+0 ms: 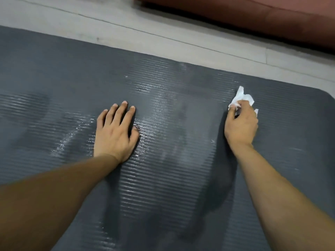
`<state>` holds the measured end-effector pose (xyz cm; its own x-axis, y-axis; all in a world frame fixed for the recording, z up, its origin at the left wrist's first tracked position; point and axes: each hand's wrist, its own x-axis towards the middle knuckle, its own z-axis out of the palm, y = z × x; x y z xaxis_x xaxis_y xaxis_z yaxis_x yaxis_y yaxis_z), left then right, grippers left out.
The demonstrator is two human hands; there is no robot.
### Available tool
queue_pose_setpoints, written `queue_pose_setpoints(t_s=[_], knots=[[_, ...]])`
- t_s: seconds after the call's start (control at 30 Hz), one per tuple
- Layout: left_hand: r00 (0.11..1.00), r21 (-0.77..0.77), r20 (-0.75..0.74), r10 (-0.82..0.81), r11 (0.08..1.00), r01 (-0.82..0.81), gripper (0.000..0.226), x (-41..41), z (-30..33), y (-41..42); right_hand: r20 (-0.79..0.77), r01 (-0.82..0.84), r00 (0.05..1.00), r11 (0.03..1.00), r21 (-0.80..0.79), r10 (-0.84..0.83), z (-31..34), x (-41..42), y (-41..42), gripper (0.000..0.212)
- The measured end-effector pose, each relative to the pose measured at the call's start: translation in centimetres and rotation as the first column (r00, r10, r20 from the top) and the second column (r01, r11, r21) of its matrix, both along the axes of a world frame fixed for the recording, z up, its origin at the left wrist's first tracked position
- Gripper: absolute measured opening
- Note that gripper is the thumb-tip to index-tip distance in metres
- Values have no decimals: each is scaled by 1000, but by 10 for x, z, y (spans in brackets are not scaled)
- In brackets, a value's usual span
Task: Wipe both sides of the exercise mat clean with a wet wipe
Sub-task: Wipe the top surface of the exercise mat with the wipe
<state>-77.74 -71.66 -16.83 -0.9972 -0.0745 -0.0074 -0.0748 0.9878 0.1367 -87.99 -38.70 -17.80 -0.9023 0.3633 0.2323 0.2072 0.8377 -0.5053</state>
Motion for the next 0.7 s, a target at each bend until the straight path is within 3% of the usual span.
queue_pose_setpoints(t_s=[0.13,0.23,0.33,0.47,0.53,0.6,0.7], knots=[[997,-17,70,-27,999,29,67,67,10,-1,46,-60,997,998,-5,60,9,2,1,17],[991,-5,117,-65,998,66,70,140,9,-16,29,-24,999,1000,10,24,5,-3,4,37],[993,-16,104,-60,998,62,70,136,-2,-27,21,43,999,997,62,-44,-4,-8,7,32],[993,5,97,-68,998,68,71,131,-2,-25,-28,120,992,992,-24,-121,7,-15,-39,30],[990,-4,121,-70,997,71,71,132,-3,-29,-40,13,999,997,-75,-16,8,-14,-105,28],[991,21,111,-73,997,71,72,131,-2,-28,29,-188,981,978,-96,191,9,-11,-187,31],[990,28,109,-90,996,87,72,130,-5,-32,54,-468,876,873,-141,478,9,-10,-293,30]])
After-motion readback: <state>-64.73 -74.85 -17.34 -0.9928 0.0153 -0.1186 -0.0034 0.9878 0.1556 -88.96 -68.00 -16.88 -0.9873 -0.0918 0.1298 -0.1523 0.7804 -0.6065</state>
